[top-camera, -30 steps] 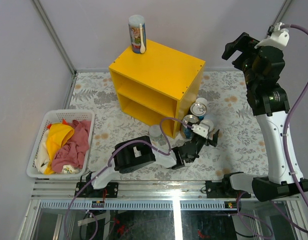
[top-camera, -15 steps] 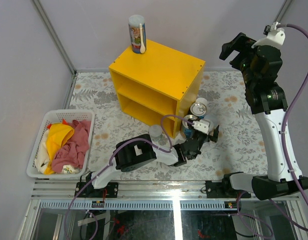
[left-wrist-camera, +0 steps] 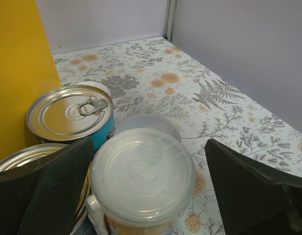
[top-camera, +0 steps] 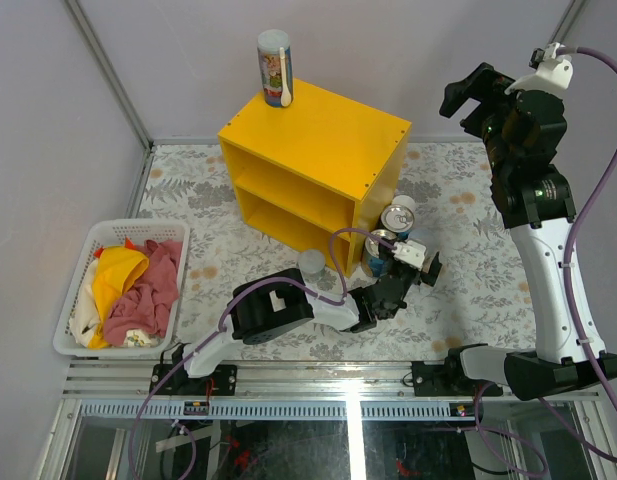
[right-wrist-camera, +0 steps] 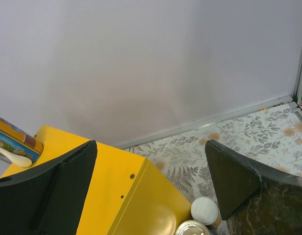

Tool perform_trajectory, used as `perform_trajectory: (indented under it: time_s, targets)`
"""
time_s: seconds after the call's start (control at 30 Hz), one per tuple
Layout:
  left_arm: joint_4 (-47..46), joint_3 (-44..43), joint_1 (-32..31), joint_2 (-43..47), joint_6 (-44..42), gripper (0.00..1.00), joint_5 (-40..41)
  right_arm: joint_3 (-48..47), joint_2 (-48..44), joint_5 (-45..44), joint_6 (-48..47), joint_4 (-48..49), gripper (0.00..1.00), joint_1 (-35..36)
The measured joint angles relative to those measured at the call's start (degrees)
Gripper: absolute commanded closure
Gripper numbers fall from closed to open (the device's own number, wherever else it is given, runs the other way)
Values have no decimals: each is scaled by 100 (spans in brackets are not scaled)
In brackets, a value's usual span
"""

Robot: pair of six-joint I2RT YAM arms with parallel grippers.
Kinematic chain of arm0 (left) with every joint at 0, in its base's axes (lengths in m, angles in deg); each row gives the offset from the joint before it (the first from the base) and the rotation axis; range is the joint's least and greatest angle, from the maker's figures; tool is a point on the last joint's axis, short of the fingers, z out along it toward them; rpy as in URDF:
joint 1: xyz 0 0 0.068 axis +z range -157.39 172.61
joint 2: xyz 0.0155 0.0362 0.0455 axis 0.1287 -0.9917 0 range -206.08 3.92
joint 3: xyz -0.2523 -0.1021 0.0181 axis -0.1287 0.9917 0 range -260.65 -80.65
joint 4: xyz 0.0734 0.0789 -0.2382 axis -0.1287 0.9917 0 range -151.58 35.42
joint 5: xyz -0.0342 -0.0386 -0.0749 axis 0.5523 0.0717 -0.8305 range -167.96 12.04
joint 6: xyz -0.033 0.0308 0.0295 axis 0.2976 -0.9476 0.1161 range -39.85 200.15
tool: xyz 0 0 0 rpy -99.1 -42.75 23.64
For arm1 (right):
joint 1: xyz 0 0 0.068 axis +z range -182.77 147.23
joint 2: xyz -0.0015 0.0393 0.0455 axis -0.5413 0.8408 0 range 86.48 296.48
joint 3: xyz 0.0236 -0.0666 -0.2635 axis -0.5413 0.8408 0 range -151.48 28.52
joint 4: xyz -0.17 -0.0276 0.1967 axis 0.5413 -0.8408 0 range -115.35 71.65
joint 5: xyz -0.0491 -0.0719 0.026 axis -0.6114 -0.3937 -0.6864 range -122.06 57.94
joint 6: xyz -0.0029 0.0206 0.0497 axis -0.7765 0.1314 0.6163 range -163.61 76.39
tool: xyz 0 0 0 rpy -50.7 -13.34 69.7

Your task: Place and organize the canned foods onto the counter

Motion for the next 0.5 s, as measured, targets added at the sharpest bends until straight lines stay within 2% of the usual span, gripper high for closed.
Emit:
perform_trajectory:
  time_s: [0.13,0.2,0.3,0.47,0.5]
  targets:
    - [11,0,0,2,-4,17,-7,39,0,2,9,76,0,0]
    - [44,0,-2,7,-4,32,-11,52,-4,2,11,81,0,0]
    - [118,2,-2,20,15,47,-28,68,-22,2,28,81,1,0]
    - [175,13,-11,50,98,50,-50,87,-83,7,66,81,1,0]
    - [184,26,-13,61,109,54,-59,90,-94,4,72,81,1,0]
